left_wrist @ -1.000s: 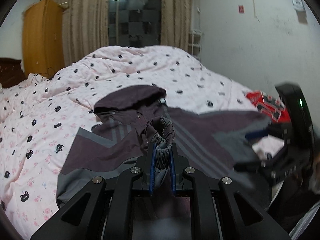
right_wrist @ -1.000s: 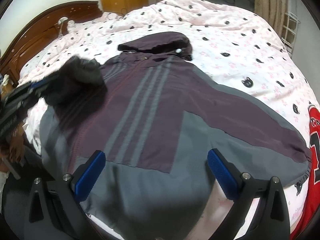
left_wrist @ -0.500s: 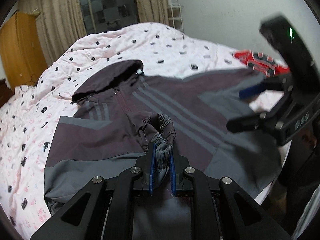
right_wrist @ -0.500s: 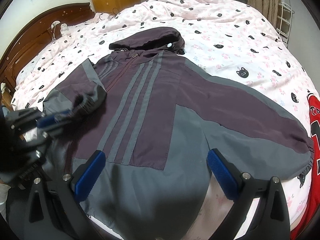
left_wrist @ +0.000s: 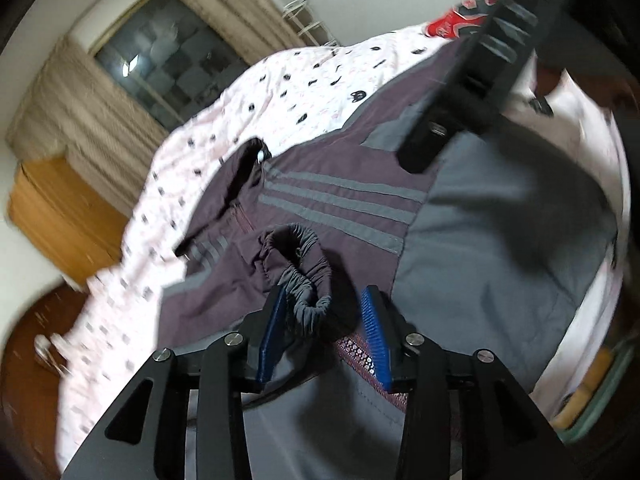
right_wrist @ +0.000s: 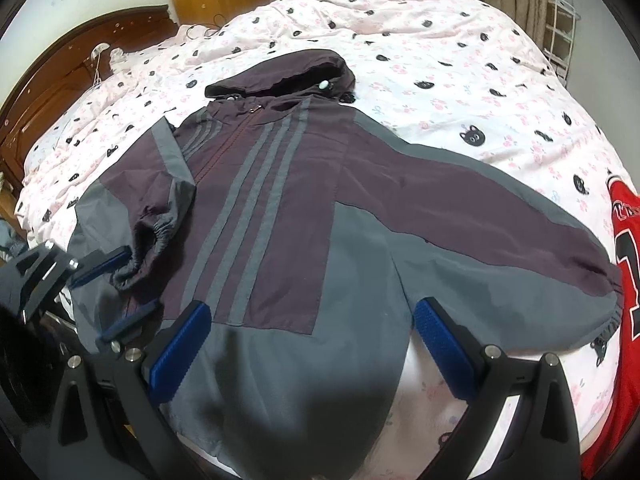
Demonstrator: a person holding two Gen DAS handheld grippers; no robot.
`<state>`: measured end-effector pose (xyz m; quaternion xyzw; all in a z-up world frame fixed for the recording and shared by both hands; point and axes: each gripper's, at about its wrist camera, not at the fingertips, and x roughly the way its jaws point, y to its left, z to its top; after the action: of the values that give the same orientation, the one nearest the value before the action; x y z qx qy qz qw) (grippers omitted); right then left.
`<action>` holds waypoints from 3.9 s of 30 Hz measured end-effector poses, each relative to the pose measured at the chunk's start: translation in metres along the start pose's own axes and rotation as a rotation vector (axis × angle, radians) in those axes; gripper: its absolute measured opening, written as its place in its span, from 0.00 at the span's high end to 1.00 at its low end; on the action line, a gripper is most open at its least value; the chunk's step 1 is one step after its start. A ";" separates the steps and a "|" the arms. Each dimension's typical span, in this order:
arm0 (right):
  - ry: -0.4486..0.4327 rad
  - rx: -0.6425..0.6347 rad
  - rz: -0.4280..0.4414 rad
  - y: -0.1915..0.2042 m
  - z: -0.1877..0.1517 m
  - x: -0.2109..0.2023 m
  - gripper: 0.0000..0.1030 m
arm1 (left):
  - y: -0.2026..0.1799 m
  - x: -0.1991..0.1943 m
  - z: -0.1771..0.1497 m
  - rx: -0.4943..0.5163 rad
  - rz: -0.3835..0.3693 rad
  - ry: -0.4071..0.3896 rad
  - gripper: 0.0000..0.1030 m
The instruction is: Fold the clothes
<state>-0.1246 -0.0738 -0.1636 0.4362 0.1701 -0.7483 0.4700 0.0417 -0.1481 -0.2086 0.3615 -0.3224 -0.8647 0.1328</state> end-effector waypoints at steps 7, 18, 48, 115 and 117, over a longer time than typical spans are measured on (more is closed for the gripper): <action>0.002 0.028 0.014 -0.003 0.002 0.001 0.00 | -0.038 -0.009 -0.003 0.225 0.137 -0.061 0.59; -0.083 -0.043 0.188 0.026 0.022 -0.024 0.01 | 0.086 -0.049 -0.022 -0.298 -0.127 -0.172 0.40; 0.027 -0.096 0.377 0.072 0.025 0.030 0.74 | 0.204 0.070 -0.131 -1.127 -0.005 0.329 0.31; 0.176 0.096 0.397 0.056 0.066 0.084 0.93 | 0.110 0.063 -0.060 -0.712 -0.318 0.284 0.25; 0.183 0.144 0.404 0.048 0.063 0.088 0.94 | 0.110 0.062 -0.060 -0.712 -0.326 0.281 0.25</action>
<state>-0.1305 -0.1888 -0.1925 0.5598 0.0676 -0.6067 0.5604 0.0409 -0.2875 -0.2024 0.4537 0.0793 -0.8742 0.1536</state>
